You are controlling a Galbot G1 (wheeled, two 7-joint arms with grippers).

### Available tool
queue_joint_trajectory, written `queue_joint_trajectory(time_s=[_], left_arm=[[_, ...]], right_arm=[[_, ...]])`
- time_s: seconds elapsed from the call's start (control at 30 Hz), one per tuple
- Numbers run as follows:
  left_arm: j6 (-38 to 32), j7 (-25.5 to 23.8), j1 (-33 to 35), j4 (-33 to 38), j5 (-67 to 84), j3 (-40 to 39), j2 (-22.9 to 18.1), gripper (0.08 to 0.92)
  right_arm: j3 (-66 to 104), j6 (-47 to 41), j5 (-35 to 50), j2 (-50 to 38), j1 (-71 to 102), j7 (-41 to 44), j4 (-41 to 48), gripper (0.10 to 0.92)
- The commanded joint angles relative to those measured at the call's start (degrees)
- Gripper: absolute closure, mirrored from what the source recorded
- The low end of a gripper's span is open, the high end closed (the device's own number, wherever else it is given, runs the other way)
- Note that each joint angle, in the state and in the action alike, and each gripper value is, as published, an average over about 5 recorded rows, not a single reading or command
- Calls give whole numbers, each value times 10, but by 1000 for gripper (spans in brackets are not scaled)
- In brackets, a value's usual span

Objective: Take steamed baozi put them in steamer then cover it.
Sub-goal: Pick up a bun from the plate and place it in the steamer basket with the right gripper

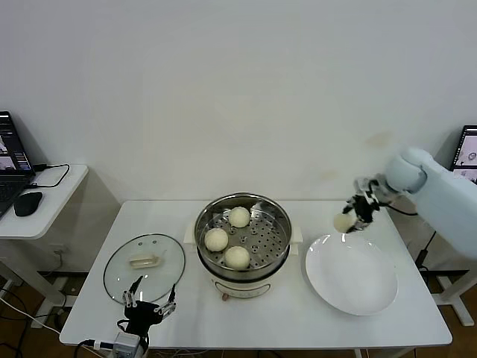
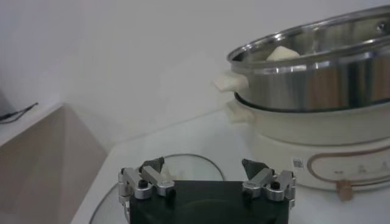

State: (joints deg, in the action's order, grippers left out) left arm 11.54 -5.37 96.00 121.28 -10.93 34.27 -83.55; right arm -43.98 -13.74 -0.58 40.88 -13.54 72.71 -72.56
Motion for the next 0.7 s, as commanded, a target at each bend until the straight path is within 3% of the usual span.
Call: queue_joint_trajectory(time_s=[0.03, 0.3, 0.7], left_arm=[[0, 1, 0, 8, 6, 3, 1, 177], [0, 3, -2, 16, 13, 8, 3, 177], [0, 3, -2, 23, 15, 13, 7, 177]], right_arm=[[-190, -71, 183, 97, -215, 7, -23, 465], [-246, -93, 231, 177, -249, 10, -1, 465], [-266, -114, 219, 237, -192, -3, 21, 465]])
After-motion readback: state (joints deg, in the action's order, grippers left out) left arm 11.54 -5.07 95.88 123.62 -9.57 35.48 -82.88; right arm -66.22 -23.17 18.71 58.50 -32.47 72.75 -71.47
